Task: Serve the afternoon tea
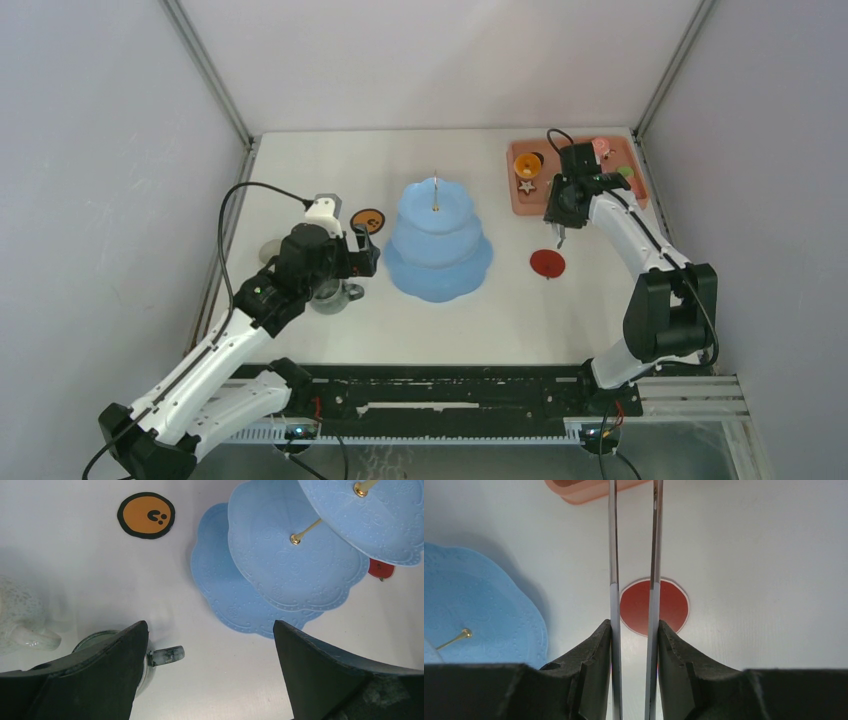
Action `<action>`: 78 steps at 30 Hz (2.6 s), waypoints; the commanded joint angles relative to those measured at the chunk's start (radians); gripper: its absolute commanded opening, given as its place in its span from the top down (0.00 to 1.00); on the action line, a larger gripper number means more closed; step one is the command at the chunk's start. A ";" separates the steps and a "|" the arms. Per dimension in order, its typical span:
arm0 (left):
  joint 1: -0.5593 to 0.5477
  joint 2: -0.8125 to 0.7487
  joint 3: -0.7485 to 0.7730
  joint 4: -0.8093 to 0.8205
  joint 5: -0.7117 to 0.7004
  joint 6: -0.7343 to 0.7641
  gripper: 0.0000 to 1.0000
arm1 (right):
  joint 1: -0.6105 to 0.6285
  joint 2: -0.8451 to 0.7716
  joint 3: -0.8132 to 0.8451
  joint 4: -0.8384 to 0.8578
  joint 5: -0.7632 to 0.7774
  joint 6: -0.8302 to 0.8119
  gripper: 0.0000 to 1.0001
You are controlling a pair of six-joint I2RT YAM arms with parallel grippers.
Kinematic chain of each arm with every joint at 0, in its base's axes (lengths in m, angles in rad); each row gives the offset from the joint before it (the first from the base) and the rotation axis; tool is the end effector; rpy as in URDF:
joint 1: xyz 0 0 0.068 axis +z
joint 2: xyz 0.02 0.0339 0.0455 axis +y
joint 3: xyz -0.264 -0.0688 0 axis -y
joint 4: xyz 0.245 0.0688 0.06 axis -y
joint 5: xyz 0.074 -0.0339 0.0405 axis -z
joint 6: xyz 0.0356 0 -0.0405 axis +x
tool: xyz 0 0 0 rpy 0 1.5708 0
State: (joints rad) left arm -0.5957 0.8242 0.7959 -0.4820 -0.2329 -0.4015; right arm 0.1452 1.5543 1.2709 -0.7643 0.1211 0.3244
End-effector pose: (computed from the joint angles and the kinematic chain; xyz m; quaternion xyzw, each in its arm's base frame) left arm 0.1553 -0.0954 0.3073 0.0246 0.8585 -0.1522 0.4891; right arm 0.3195 0.0424 0.2718 0.1019 0.9590 0.0032 0.2646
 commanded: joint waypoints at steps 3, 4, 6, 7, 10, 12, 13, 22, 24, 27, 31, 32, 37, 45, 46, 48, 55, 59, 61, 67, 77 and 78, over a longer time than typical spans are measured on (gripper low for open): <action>-0.003 -0.006 0.013 0.018 -0.009 0.000 0.00 | 0.021 -0.015 0.042 0.003 0.080 0.020 0.58; -0.003 -0.004 0.013 0.019 -0.009 -0.001 0.00 | 0.023 -0.014 0.042 0.001 0.081 0.019 0.59; -0.003 0.001 0.014 0.022 -0.008 0.000 0.00 | 0.026 -0.009 0.042 -0.001 0.087 0.018 0.59; -0.003 0.002 0.015 0.020 -0.008 0.000 0.00 | 0.027 -0.006 0.042 0.000 0.088 0.018 0.58; -0.003 0.003 0.016 0.021 -0.010 0.004 0.00 | 0.027 -0.002 0.042 -0.001 0.101 0.013 0.58; -0.003 0.001 0.014 0.019 -0.013 0.005 0.00 | 0.028 -0.006 0.042 -0.003 0.106 0.011 0.58; -0.004 0.000 0.014 0.018 -0.015 0.004 0.00 | 0.029 -0.011 0.043 -0.006 0.106 0.011 0.58; -0.003 0.017 0.018 0.026 -0.008 0.001 0.00 | 0.033 -0.014 0.042 -0.025 0.131 -0.002 0.58; -0.003 0.015 0.019 0.026 -0.008 0.001 0.00 | 0.033 -0.014 0.043 -0.028 0.138 -0.004 0.58; -0.003 0.012 0.016 0.026 -0.009 0.001 0.00 | 0.034 -0.020 0.042 -0.028 0.146 -0.005 0.58; -0.003 0.015 0.014 0.027 -0.008 -0.003 0.00 | 0.032 -0.011 0.042 -0.014 0.139 -0.019 0.57; -0.003 0.016 0.015 0.027 -0.007 -0.004 0.00 | 0.029 -0.006 0.042 -0.006 0.130 -0.025 0.57; -0.004 0.015 0.017 0.026 -0.007 -0.003 0.00 | -0.003 0.022 0.042 0.043 0.061 -0.040 0.53; -0.003 0.016 0.020 0.025 -0.008 -0.006 0.00 | -0.035 0.066 0.077 0.072 0.021 -0.064 0.53; -0.003 0.017 0.019 0.024 -0.008 -0.006 0.00 | -0.039 0.073 0.084 0.073 0.022 -0.068 0.53; -0.003 0.017 0.021 0.025 -0.006 -0.008 0.00 | -0.047 0.090 0.101 0.073 0.019 -0.071 0.53; -0.003 0.012 0.017 0.024 -0.008 -0.012 0.00 | -0.069 0.144 0.125 0.083 0.009 -0.077 0.53; -0.003 0.011 0.016 0.022 -0.008 -0.013 0.00 | -0.075 0.180 0.134 0.071 0.015 -0.084 0.52; -0.003 0.011 0.016 0.023 -0.008 -0.013 0.00 | -0.073 0.191 0.132 0.069 0.026 -0.086 0.52; -0.003 0.011 0.015 0.022 -0.011 -0.016 0.00 | -0.073 0.202 0.125 0.084 0.038 -0.096 0.54; -0.003 0.013 0.023 0.020 -0.014 -0.014 0.00 | -0.072 0.152 0.125 0.089 0.034 -0.104 0.93; -0.003 0.013 0.024 0.020 -0.014 -0.014 0.00 | -0.072 0.144 0.125 0.085 0.035 -0.102 0.99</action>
State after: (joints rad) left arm -0.5953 0.8436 0.7959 -0.4816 -0.2333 -0.4030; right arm 0.0734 1.7725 1.3590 -0.7082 0.1448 0.2367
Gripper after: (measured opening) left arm 0.996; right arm 0.422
